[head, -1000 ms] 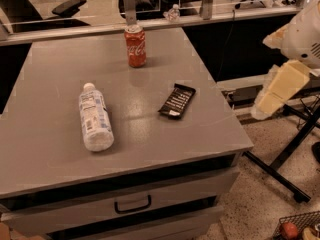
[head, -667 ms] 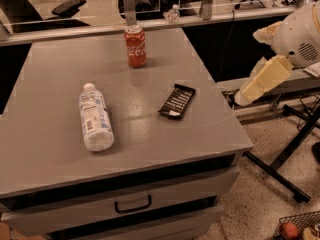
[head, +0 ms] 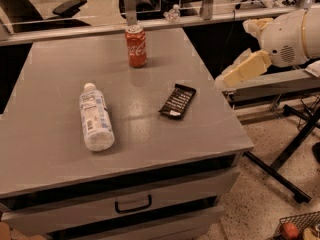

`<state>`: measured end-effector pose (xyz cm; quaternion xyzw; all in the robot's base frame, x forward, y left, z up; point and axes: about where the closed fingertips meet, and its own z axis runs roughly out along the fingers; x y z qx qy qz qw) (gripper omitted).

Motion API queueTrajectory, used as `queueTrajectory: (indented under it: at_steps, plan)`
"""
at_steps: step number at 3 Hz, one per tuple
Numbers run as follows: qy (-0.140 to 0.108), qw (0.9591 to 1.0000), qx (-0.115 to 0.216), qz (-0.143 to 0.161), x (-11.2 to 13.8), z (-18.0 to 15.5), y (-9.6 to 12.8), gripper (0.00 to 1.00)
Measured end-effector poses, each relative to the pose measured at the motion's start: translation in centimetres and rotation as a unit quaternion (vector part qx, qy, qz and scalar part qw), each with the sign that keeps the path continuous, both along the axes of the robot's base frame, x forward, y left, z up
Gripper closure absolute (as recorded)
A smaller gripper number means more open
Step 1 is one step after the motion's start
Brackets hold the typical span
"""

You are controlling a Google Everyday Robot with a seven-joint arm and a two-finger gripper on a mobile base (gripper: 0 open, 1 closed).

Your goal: Move coke can near blue plastic bottle

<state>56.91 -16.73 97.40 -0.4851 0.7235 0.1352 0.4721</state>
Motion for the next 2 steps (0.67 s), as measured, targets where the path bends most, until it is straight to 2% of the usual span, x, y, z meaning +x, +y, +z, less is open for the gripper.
queueTrajectory:
  at_steps: [1, 2]
  plan:
    - [0.001, 1.0, -0.001, 0.002, 0.4, -0.4, 0.3, 0.0]
    - [-0.002, 0.9999, 0.013, 0.01, 1.8, -1.3, 1.4, 0.0]
